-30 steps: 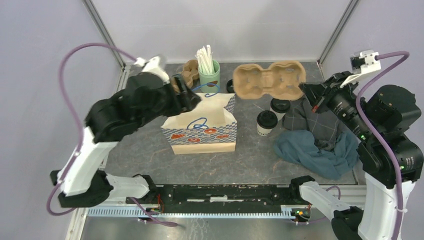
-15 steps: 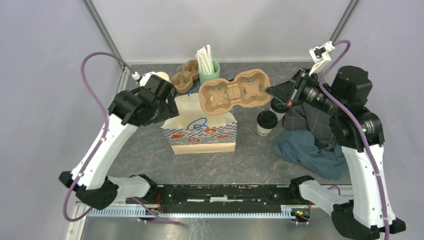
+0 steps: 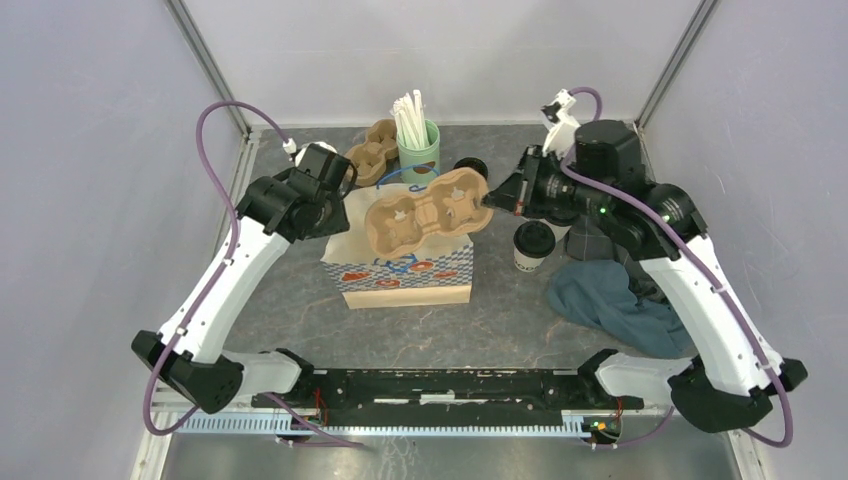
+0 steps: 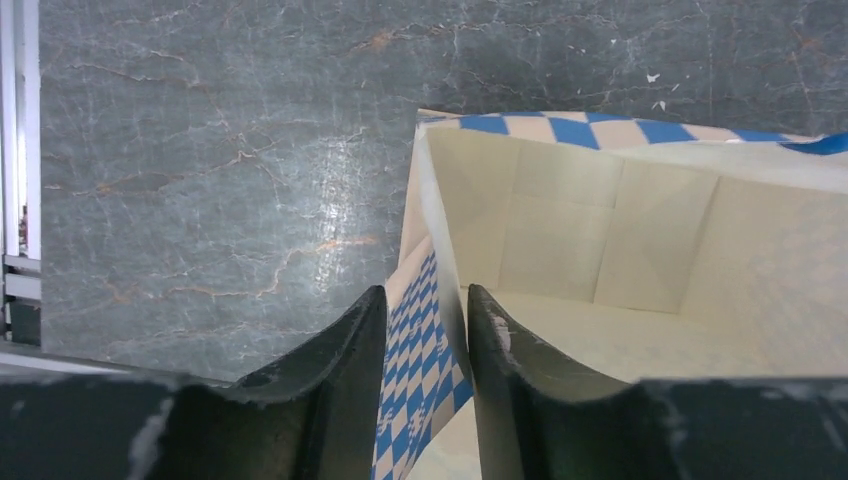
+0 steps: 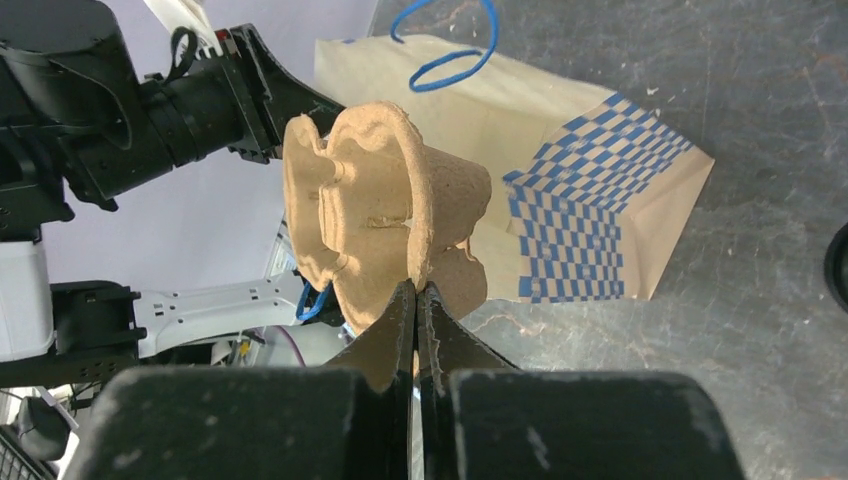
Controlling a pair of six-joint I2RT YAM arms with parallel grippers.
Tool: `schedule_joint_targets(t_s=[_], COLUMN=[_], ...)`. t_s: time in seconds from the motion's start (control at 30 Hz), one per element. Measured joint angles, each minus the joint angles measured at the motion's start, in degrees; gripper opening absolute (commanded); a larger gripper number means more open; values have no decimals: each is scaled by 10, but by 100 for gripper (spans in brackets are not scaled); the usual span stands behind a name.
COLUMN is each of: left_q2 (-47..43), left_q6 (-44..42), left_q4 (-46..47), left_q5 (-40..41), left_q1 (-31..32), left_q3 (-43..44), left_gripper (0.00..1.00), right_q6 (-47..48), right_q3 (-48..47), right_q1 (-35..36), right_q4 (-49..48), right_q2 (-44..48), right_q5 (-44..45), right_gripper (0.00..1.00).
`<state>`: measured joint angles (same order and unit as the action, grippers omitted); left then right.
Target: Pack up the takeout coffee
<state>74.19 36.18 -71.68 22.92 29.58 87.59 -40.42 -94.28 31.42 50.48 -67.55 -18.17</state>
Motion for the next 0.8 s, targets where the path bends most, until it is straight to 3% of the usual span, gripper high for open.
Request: schedule_joint_targets(t_s=[0.13,0.23,0.33,0.53,0.8], left_q2=[-22,-42,-66,-116,-178], left_q6=[-15,-20,-20,6,69], left_q4=[18,32,47,75,115], left_q5=[-8,-11,-21,-30,-53], left_q1=[-6,-7,-7,-6,-7], left_q3=[-16,-20,-29,-69,-125], left_gripper=[16,14,5,2,2], right_q6=[-24,-41,-59,-98,-134], right_q3=[-52,-89,-132,-188,-189], right_q1=[74,114,151,223,244], right_q4=[38,59,82,125,150], right_q2=[-41,-65,-95,-145,-163], right_q5=[80,124,175,285,374], right_gripper=[0,0,0,0,0])
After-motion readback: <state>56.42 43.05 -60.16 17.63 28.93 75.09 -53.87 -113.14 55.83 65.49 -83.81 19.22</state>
